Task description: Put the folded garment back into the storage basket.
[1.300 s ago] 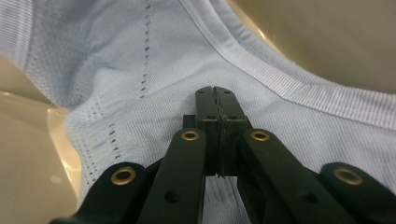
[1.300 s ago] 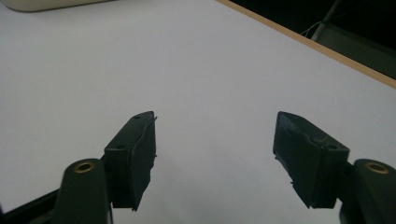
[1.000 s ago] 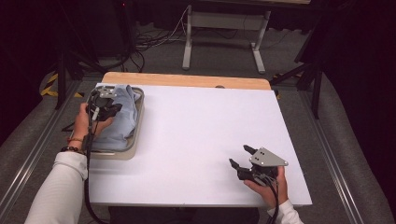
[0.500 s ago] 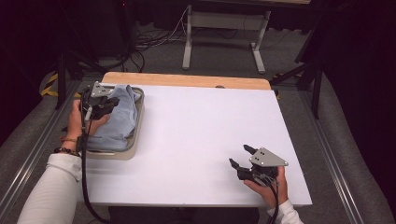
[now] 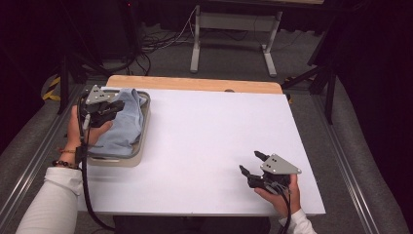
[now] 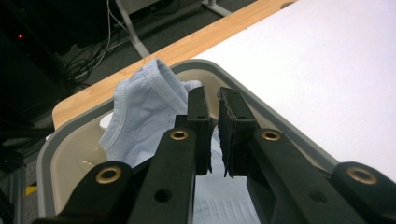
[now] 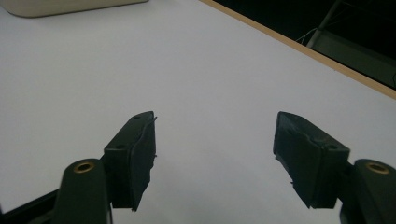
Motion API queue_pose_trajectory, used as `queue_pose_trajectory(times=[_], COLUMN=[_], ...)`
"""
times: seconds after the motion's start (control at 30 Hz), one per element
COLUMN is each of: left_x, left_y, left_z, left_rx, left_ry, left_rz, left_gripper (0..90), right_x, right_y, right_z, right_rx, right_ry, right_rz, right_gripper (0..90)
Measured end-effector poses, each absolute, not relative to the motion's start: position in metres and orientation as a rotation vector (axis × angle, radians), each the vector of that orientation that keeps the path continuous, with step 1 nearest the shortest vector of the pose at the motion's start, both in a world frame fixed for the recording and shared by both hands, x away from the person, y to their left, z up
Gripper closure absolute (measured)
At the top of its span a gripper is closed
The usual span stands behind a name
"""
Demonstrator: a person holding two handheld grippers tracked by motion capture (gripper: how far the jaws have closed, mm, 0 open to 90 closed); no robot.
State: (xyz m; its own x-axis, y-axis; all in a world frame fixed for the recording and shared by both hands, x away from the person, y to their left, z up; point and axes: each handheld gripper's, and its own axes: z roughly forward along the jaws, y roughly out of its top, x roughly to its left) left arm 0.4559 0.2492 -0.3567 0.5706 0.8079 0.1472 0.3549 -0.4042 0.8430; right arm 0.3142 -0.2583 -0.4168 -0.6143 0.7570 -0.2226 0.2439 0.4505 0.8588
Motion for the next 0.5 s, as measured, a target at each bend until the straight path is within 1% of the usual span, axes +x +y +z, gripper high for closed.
queue_pose_trajectory(times=[0.3, 0.5], left_x=[0.444, 0.436], left_y=[0.245, 0.246], left_z=[-0.357, -0.358], left_rx=[1.973, 1.945], left_ry=[0.892, 0.87], left_rz=[0.731, 0.74], left_gripper=[79.6, 73.4], right_x=[0.314, 0.314], right_y=[-0.258, -0.257], right_z=[-0.417, -0.417], right_rx=[0.824, 0.816], right_ry=[2.096, 2.09], right_rz=[1.122, 1.132], right_gripper=[29.6, 28.0])
